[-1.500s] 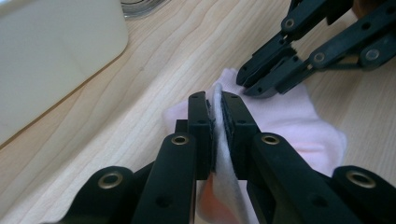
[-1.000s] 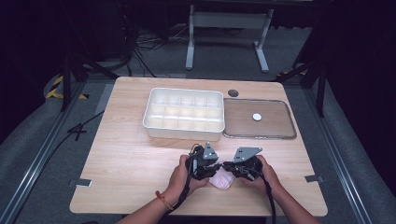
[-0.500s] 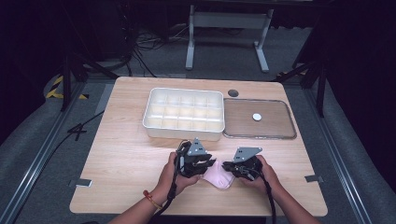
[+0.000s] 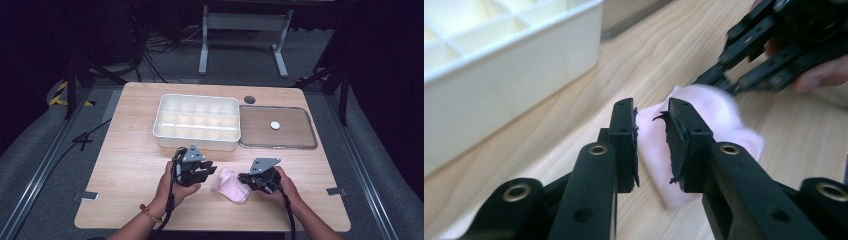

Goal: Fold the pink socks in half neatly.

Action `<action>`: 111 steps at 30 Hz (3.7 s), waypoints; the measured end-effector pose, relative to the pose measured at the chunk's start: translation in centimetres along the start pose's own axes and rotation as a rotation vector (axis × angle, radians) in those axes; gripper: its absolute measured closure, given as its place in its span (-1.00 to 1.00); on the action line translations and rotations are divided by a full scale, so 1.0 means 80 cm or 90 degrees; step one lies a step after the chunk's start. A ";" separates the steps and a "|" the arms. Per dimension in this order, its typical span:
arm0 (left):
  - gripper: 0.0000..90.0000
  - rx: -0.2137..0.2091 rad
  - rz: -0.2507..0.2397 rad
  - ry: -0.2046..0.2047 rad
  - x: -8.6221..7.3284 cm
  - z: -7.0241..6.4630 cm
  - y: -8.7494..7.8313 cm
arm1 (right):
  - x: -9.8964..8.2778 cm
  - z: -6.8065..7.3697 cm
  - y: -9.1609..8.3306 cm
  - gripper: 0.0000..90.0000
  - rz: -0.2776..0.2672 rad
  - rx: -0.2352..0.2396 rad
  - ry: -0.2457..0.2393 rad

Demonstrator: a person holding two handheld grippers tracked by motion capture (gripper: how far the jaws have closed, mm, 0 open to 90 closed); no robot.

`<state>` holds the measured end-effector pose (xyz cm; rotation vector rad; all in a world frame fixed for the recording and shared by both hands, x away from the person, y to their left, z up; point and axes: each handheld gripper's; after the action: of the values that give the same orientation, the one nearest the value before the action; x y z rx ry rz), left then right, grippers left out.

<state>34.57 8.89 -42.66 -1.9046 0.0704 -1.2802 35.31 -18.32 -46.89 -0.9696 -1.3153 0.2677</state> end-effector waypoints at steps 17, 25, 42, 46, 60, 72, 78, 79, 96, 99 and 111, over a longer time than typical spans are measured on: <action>0.60 -0.026 0.084 0.085 -0.025 -0.024 0.058 | 0.002 -0.004 -0.009 0.76 -0.013 -0.013 0.004; 0.57 -0.014 0.081 0.100 -0.027 -0.028 0.062 | 0.025 0.015 -0.033 0.80 -0.104 -0.001 -0.004; 0.48 -0.013 0.087 0.085 -0.028 -0.023 0.060 | 0.010 0.026 0.001 0.84 0.035 0.012 -0.049; 0.48 -0.008 0.081 0.091 -0.029 -0.025 0.061 | 0.019 0.027 -0.014 0.82 -0.013 0.004 -0.041; 0.47 -0.008 0.079 0.097 -0.030 -0.024 0.062 | 0.022 0.033 0.009 0.86 0.026 0.034 -0.038; 0.45 -0.007 0.078 0.096 -0.029 -0.024 0.062 | 0.024 0.043 -0.003 0.85 0.054 0.005 -0.083; 0.27 -0.009 0.081 0.065 -0.029 -0.018 0.059 | 0.020 0.041 -0.002 0.84 0.048 0.016 -0.069; 0.27 -0.006 0.088 0.060 -0.029 -0.015 0.055 | 0.020 0.042 -0.003 0.79 0.046 0.008 -0.073; 0.14 -0.040 0.083 0.022 -0.033 -0.014 0.058 | 0.014 0.035 -0.003 0.84 0.039 0.032 -0.049; 0.12 -0.035 0.083 0.026 -0.033 -0.017 0.059 | 0.013 0.037 -0.002 0.84 0.038 0.025 -0.064; 0.45 -0.075 0.073 0.020 -0.034 -0.021 0.064 | 0.011 0.038 0.001 0.84 0.020 0.018 -0.081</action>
<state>33.87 5.77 -47.73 -1.9503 0.2738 -1.2526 32.89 -16.35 -46.50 -0.9617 -1.4091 0.3760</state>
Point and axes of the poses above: each handheld gripper's, and its own axes: y roughly forward along the jaws, x roughly out of its top, z roughly to its left, and after that the axes turned 1 degree about z, right-handed
